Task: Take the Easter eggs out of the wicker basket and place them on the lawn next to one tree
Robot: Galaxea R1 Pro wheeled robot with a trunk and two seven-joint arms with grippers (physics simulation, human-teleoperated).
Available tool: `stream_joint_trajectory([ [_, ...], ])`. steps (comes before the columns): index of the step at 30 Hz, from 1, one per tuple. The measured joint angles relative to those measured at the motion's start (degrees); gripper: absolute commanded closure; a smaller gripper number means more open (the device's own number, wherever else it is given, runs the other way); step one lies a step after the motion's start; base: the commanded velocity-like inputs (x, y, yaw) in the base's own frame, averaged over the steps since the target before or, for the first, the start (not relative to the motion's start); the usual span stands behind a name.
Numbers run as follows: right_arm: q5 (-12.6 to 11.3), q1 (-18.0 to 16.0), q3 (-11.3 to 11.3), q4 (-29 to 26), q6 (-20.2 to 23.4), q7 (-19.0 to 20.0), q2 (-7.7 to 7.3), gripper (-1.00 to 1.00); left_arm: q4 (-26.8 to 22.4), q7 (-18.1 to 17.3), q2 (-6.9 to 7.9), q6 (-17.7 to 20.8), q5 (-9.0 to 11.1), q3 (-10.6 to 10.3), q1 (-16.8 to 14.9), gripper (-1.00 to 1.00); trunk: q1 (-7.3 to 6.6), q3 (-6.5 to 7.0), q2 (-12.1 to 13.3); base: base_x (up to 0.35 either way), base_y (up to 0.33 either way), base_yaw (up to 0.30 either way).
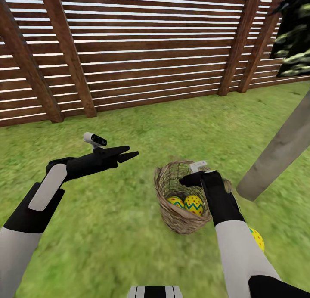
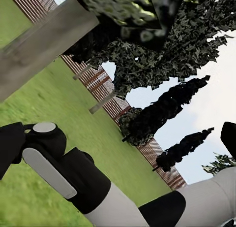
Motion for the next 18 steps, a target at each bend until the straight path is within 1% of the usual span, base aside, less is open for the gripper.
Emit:
stream_joint_trajectory([
  [2,0.0,0.1,0.3,1.3,0.0,0.0,-0.01,-1.00,0.0,0.0,-0.17,0.0,0.0,0.0,0.0,-1.00,0.00,0.00,0.0,0.251,0.177,0.000],
  [5,0.0,0.2,0.5,2.0,0.3,0.0,-0.03,-1.00,0.0,0.0,-0.26,0.0,0.0,0.1,0.0,-1.00,0.01,0.00,0.0,0.104,0.073,0.000],
  [8,-0.1,0.2,0.6,2.3,1.2,-0.1,-0.08,-1.00,0.1,0.0,-0.29,0.0,0.0,0.1,0.0,-1.00,0.02,0.00,0.0,0.026,0.018,0.000],
  [12,0.1,0.2,0.5,2.6,4.3,-0.1,-0.39,-1.00,0.1,0.0,-0.29,0.0,0.0,0.1,0.0,-1.00,0.03,0.00,0.0,0.003,0.002,0.000],
  [15,0.4,0.1,0.5,3.0,4.5,-0.1,-0.49,-1.00,0.1,0.0,-0.30,0.0,0.0,0.0,0.0,-1.00,0.03,0.00,0.0,0.000,0.000,0.000],
  [18,0.2,0.1,0.5,3.1,4.6,-0.1,-0.48,-1.00,0.1,0.0,-0.30,0.0,0.0,0.1,0.0,-1.00,0.03,0.00,0.0,0.000,0.000,0.000],
])
